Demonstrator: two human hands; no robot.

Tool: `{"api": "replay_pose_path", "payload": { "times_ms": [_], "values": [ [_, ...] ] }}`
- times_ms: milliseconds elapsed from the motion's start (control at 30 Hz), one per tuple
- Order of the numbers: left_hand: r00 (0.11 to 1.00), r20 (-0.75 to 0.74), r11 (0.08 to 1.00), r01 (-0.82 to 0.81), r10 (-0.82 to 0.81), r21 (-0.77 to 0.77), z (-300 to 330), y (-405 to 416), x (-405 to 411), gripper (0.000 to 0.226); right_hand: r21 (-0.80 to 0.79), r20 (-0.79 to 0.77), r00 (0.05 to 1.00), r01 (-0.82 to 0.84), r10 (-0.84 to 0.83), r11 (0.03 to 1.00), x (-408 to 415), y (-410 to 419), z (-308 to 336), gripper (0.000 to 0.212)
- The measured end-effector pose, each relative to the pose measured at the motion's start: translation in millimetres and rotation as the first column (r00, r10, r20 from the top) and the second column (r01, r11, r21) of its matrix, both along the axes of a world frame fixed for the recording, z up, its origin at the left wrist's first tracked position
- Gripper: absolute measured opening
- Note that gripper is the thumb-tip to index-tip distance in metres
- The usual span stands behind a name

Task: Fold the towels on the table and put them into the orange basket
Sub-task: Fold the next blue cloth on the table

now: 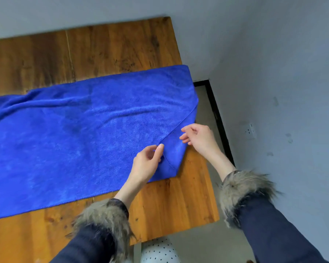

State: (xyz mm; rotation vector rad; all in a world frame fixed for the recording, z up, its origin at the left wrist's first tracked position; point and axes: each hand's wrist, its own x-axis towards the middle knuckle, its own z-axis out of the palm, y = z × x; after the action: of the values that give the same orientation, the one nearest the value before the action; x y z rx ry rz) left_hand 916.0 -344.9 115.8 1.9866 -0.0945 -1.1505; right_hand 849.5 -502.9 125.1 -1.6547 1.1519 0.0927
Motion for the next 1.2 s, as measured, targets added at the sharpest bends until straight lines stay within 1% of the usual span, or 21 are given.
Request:
{"api": "replay_pose_path", "payload": {
  "times_ms": [33,67,100,167,233,300,367,400,467,500,567,600,667,767,833,1000,1067,1200],
  "values": [
    [0.999,0.043,0.998,0.011,-0.013,0.061,-3.3,-1.5,0.9,0.034,-0.064,-0.012,0.999,0.041,-0.042,0.997,3.4,-8.2,-5.3,0.022],
    [0.998,0.068,0.995,-0.011,0.004,0.103,-5.1,-4.4,2.6,0.04,-0.132,-0.023,0.996,0.084,-0.088,0.988,8.3,-16.5,-9.3,0.024],
    [0.996,0.079,0.992,-0.049,0.04,0.118,-7.0,-8.0,5.5,0.041,-0.2,-0.027,0.991,0.126,-0.134,0.972,14.4,-24.9,-12.7,0.026],
    [0.993,0.095,0.986,-0.085,0.072,0.145,-12.2,-14.4,11.3,0.032,-0.302,-0.025,0.98,0.182,-0.198,0.936,29.5,-42.6,-18.9,0.026],
    [0.993,0.119,0.983,-0.037,0.016,0.178,-17.2,-17.7,15.1,0.015,-0.35,-0.047,0.981,0.16,-0.188,0.923,48.4,-62.3,-27.2,0.027],
    [0.991,0.129,0.983,0.002,-0.025,0.182,-20.8,-16.8,17.4,0.004,-0.349,-0.109,0.986,0.083,-0.128,0.934,67.8,-82.0,-37.6,0.024],
    [0.992,0.121,0.986,0.023,-0.044,0.168,-21.6,-13.5,18.5,0.009,-0.311,-0.17,0.977,0.071,-0.129,0.948,83.8,-93.9,-41.7,0.037],
    [0.993,0.109,0.988,0.025,-0.042,0.151,-21.0,-12.1,19.2,0.01,-0.292,-0.175,0.973,0.093,-0.149,0.952,90.6,-97.6,-41.4,0.042],
    [0.996,0.073,0.993,0.037,-0.045,0.108,-19.0,-9.2,19.7,0.01,-0.263,-0.146,0.969,0.156,-0.199,0.952,101.3,-104.0,-38.5,0.046],
    [0.997,0.057,0.995,0.048,-0.053,0.09,-18.2,-7.5,19.6,0.009,-0.247,-0.113,0.968,0.192,-0.225,0.95,106.3,-106.2,-35.7,0.044],
    [0.997,0.035,0.996,0.065,-0.067,0.061,-16.0,-4.4,19.6,0.01,-0.222,-0.053,0.962,0.249,-0.267,0.943,115.7,-110.3,-34.6,0.032],
    [0.998,0.024,0.997,0.064,-0.065,0.047,-14.9,-2.6,20.0,0.011,-0.218,-0.036,0.96,0.264,-0.278,0.939,119.4,-111.2,-34.0,0.031],
    [0.999,-0.018,0.999,0.042,-0.042,-0.011,-8.4,1.8,22.1,0.013,-0.238,-0.009,0.967,0.247,-0.256,0.939,125.1,-109.5,-29.0,0.022],
    [0.993,-0.113,0.987,-0.039,0.022,-0.153,8.1,13.1,28.7,0.016,-0.297,0.024,0.981,0.193,-0.194,0.935,132.7,-100.2,-15.2,0.012],
    [0.991,-0.129,0.975,-0.071,0.045,-0.209,20.1,24.7,35.7,0.017,-0.291,0.062,0.986,0.168,-0.156,0.942,139.0,-85.6,-1.1,0.002],
    [0.982,-0.14,0.929,-0.17,0.13,-0.329,46.7,63.9,61.4,0.02,-0.275,0.139,0.99,0.057,-0.019,0.96,166.4,-30.5,31.1,0.008],
    [0.977,-0.139,0.901,-0.203,0.161,-0.383,58.7,85.5,74.0,0.019,-0.264,0.147,0.988,-0.001,0.041,0.964,181.8,-1.6,43.5,0.015],
    [0.957,-0.098,0.848,-0.287,0.273,-0.445,76.6,141.0,99.6,0.013,-0.268,0.179,0.974,-0.086,0.137,0.959,217.5,64.1,69.3,0.017]
  ]
}}
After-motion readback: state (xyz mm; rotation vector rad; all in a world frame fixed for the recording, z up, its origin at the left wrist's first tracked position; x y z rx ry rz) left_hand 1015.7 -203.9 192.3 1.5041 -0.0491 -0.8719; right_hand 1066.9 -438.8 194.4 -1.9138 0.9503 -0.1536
